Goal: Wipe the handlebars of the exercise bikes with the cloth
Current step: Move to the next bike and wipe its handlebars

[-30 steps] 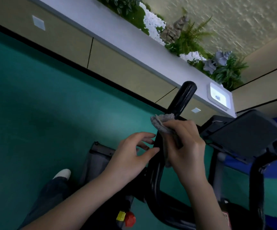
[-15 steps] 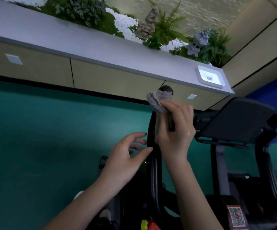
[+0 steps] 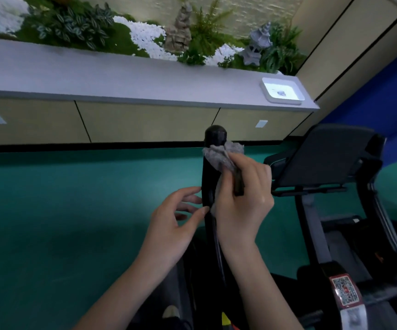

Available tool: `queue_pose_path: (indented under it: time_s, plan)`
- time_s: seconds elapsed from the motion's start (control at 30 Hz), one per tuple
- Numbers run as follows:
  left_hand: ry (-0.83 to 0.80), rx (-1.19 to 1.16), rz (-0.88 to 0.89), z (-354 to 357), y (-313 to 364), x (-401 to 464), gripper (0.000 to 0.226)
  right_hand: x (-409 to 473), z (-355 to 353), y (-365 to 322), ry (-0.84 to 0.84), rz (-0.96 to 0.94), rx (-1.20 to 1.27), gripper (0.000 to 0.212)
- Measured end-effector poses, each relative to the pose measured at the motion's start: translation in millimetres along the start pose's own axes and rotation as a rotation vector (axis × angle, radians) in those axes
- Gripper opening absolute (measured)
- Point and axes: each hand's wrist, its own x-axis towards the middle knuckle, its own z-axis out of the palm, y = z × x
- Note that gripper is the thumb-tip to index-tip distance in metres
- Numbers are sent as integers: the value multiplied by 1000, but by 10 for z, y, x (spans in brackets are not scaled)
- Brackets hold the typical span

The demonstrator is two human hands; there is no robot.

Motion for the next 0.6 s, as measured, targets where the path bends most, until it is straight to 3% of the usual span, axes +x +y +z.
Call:
queue_pose_path:
  time_s: [0.13,0.37,0.6]
  plan:
    - [-14,-21,-14,-3,6,30,32,184,152,-92,66,19,-27,12]
    - [-40,-10,3,-49,2,50,33,-79,-10,-16,-161,72,0,34]
    - [-57,3,4,-65,12,61,29,-285,-240,116,-232,93,52,36]
